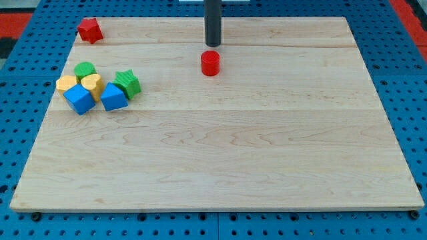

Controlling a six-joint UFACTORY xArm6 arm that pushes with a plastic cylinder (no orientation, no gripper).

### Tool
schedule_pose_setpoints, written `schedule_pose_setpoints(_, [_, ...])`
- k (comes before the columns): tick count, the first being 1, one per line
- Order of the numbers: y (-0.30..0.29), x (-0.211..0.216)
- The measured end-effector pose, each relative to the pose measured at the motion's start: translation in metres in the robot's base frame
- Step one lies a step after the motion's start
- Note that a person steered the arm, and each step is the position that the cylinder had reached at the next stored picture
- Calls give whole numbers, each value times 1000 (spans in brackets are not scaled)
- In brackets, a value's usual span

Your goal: Move the red circle towards the bottom left corner of the board

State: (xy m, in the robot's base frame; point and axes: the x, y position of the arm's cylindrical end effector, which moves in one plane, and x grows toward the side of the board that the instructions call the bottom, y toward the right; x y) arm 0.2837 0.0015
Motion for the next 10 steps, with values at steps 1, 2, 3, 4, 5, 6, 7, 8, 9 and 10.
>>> schedule_pose_setpoints(1, [0,57])
schedule_pose_setpoints(2, [-7,104])
schedule_pose_setpoints(3, [-7,105])
schedule_pose_setpoints(4, [0,95])
schedule_pose_setpoints(5, [-10,131])
schedule_pose_setpoints(6, [-33,181])
schedule_pose_setpoints(7, [-26,186])
schedule_pose_setpoints(8, [-15,148])
schedule_pose_setpoints(9, [-24,130])
schedule_pose_setpoints(10, [-73,156])
